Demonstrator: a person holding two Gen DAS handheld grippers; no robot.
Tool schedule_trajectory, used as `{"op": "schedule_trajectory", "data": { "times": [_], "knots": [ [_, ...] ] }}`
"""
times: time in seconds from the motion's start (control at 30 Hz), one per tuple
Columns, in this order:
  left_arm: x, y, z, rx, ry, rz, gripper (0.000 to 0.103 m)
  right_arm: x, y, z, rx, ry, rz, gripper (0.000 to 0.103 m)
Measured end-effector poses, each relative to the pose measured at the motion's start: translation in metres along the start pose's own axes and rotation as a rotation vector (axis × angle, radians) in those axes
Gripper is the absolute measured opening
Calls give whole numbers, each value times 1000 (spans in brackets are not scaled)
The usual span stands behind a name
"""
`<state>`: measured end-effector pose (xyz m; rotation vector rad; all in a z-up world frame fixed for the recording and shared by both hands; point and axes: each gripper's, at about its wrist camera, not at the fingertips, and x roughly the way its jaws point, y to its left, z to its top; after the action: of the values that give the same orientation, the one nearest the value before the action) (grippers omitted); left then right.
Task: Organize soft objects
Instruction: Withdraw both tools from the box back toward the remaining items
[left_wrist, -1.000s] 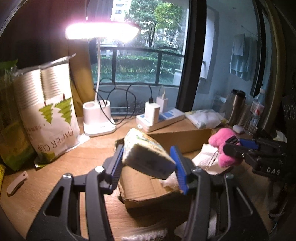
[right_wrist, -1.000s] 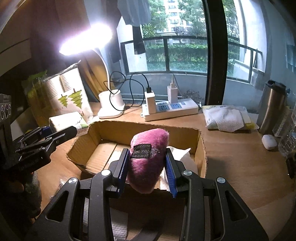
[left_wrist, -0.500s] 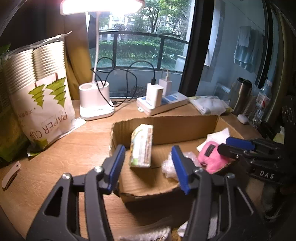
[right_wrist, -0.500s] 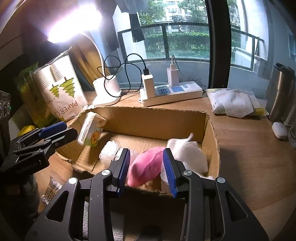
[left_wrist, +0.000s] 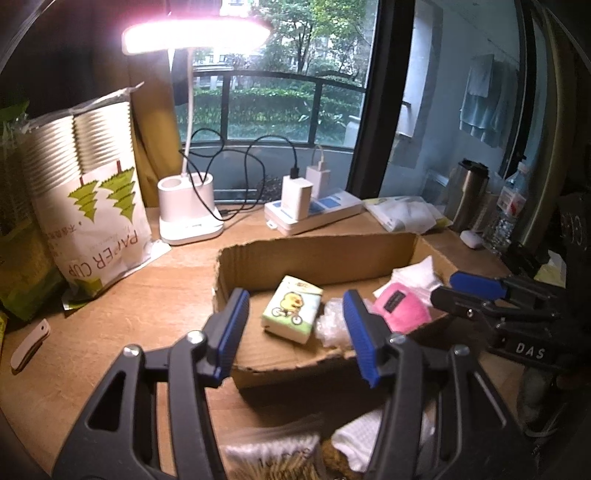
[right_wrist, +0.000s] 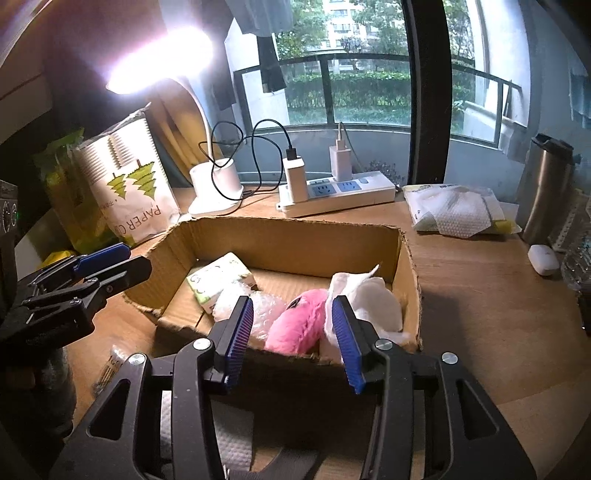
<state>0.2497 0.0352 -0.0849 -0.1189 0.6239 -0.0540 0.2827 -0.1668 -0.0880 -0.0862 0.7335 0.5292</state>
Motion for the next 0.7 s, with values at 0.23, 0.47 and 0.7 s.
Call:
{"op": "schedule_trajectory", "data": {
  "times": [0.23,0.47,0.7],
  "knots": [
    [-21,-7,-5,0,-23,-21,62,-20,8,-5,-9,-25,-6,47],
    [-39,-9,-11,-3,-37,-35,70,-36,15,-12,-12,-42,-14,47],
    [-54,-6,-22,-8,-41,-31,70,-47,22,-22,-15,-46,-21,48]
  ]
}}
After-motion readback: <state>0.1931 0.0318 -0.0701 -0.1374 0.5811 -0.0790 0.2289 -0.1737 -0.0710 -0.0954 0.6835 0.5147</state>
